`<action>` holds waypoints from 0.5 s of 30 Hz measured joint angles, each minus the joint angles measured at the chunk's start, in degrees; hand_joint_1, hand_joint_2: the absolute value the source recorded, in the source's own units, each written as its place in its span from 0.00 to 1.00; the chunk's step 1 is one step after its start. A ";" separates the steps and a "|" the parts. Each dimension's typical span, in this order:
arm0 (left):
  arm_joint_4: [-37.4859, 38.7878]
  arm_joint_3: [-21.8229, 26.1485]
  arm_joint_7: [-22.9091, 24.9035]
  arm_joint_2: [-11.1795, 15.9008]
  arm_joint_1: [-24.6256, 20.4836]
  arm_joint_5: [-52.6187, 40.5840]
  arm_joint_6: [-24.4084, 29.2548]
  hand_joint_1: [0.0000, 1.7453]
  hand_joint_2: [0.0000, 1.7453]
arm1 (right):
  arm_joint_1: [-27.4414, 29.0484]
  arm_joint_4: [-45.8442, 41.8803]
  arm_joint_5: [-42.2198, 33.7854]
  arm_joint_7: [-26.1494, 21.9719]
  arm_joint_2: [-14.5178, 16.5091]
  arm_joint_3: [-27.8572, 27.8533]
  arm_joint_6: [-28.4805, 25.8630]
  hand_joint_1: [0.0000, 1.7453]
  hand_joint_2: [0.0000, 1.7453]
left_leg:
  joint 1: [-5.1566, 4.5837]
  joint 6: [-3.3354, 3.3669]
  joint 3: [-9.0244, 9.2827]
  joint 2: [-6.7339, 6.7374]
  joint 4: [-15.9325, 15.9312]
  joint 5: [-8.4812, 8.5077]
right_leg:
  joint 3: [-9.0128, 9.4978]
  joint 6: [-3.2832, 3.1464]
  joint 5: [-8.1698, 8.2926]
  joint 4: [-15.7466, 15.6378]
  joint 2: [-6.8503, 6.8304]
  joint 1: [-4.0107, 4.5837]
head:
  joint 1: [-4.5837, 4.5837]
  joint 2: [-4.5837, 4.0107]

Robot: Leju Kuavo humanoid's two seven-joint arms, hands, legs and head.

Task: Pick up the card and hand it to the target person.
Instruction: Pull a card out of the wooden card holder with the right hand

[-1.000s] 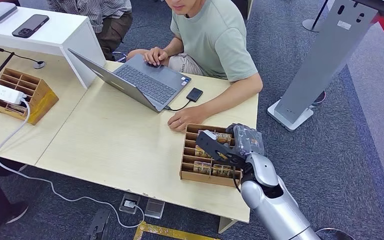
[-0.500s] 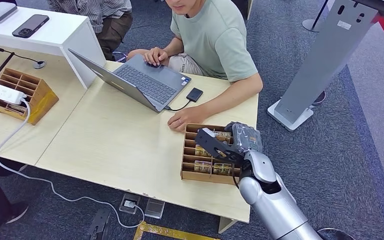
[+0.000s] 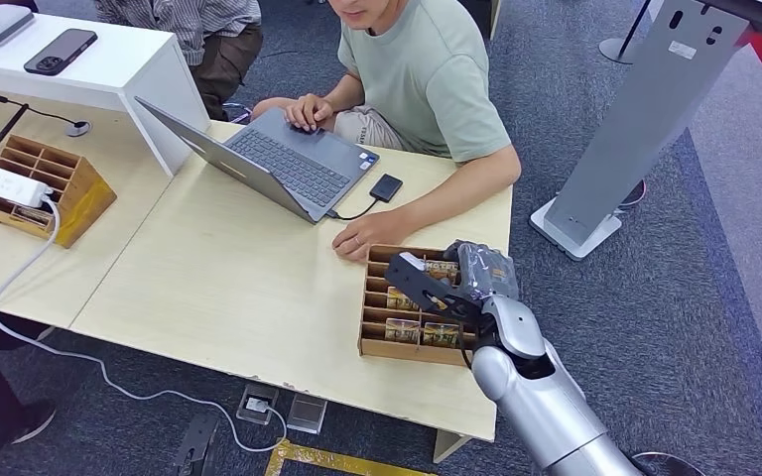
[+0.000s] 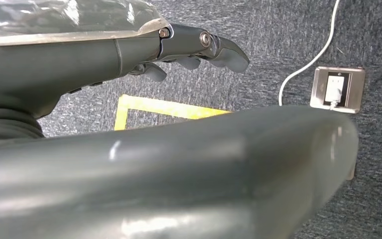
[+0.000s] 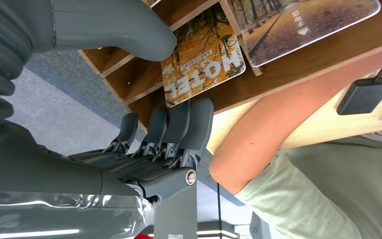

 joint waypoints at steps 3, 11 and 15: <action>0.00 0.00 0.00 0.00 0.00 0.10 0.02 0.00 0.00 | -0.18 0.64 0.01 -0.40 0.29 0.04 -0.23 0.48 1.00 | 0.00 0.00 0.00 0.00 0.00 0.00 | 0.00 0.00 0.00 0.00 0.00 0.00 | 0.00 0.00; 0.00 -0.02 0.00 0.00 0.00 0.51 0.14 0.00 0.00 | -0.75 2.09 0.01 -0.86 0.85 0.10 -0.41 0.47 1.00 | 0.00 0.00 0.01 0.00 0.00 0.00 | 0.01 -0.01 0.01 0.00 0.00 0.00 | 0.01 0.00; 0.00 -0.02 0.00 0.00 0.00 0.55 0.15 0.00 0.00 | -0.88 2.49 0.01 -0.90 1.05 0.10 -0.43 0.48 1.00 | 0.00 -0.01 0.03 0.00 0.00 0.01 | 0.01 -0.03 0.02 0.00 0.00 0.00 | 0.00 0.00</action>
